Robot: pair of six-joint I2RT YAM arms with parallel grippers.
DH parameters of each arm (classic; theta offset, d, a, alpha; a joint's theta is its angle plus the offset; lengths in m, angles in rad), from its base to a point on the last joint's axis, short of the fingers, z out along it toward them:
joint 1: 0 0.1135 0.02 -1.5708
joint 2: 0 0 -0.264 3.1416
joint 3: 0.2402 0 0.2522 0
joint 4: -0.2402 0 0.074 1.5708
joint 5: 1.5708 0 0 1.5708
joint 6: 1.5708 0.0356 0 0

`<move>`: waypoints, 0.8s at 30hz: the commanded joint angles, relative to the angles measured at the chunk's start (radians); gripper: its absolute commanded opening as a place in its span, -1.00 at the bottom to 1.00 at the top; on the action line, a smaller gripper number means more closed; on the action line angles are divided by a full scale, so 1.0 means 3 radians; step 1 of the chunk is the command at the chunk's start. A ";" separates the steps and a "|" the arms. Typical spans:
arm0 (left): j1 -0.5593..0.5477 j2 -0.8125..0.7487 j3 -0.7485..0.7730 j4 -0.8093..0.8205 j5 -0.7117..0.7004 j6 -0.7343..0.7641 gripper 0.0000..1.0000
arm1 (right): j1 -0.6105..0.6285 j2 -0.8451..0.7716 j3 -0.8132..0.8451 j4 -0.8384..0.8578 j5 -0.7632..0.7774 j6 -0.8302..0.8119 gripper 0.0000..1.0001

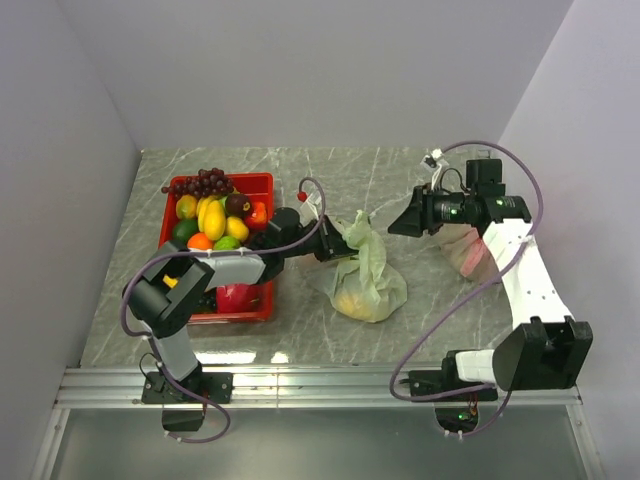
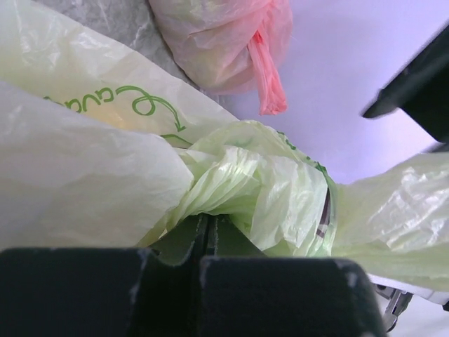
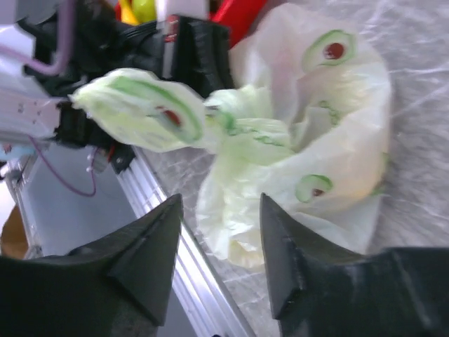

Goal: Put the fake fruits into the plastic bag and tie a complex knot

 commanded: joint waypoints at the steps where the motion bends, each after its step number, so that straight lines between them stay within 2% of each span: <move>1: 0.0010 0.0048 0.0168 0.0073 0.0047 -0.0012 -0.99 | -0.0082 0.0222 -0.0063 0.0161 -0.0013 0.0089 -0.03; 2: 0.0015 0.0053 0.0163 0.0068 0.0032 -0.0023 -0.99 | -0.0082 0.0274 -0.0130 0.0321 0.0003 0.0188 -0.27; 3: 0.0010 0.0058 0.0168 0.0052 0.0027 -0.0023 -0.99 | -0.0082 0.0330 -0.0192 0.0490 0.0034 0.0280 -0.37; 4: 0.0005 0.0074 0.0173 0.0042 0.0006 -0.0023 -0.99 | -0.0082 0.0452 -0.0304 0.0795 0.0110 0.0504 -0.43; 6: 0.0000 0.0089 0.0204 -0.0019 -0.0009 -0.0023 -0.99 | -0.0031 0.0621 -0.0320 0.0885 0.0106 0.0547 -0.46; 7: -0.0005 0.0109 0.0214 -0.0019 -0.0009 -0.0018 -0.99 | -0.0011 0.0753 -0.0325 0.0916 0.0091 0.0542 -0.42; 9: -0.0005 0.0145 0.0229 -0.0040 -0.0009 -0.0018 -0.99 | 0.0041 0.0867 -0.0345 0.0901 -0.0067 0.0521 -0.05; 11: -0.0015 0.0171 0.0245 -0.0040 -0.0004 -0.0013 -0.99 | 0.0097 0.0877 -0.0402 0.0789 -0.0109 0.0471 0.16; 17: -0.0015 0.0227 0.0301 0.0180 0.0042 -0.0074 -0.99 | 0.0317 0.0750 -0.0861 0.0630 -0.0318 0.0383 0.23; 21: -0.0010 0.0232 0.0342 0.0446 0.0256 -0.0105 -0.99 | 0.0460 0.0663 -0.1184 0.1017 -0.0446 0.0923 0.27; 23: -0.0015 0.0217 0.0352 0.0548 0.0343 -0.0079 -0.99 | 0.0598 0.0653 -0.1307 0.1416 -0.0482 0.1200 0.27; 24: -0.0015 0.0207 0.0367 0.0558 0.0384 -0.0069 -0.99 | 0.0649 0.0642 -0.1342 0.1594 -0.0487 0.1535 0.27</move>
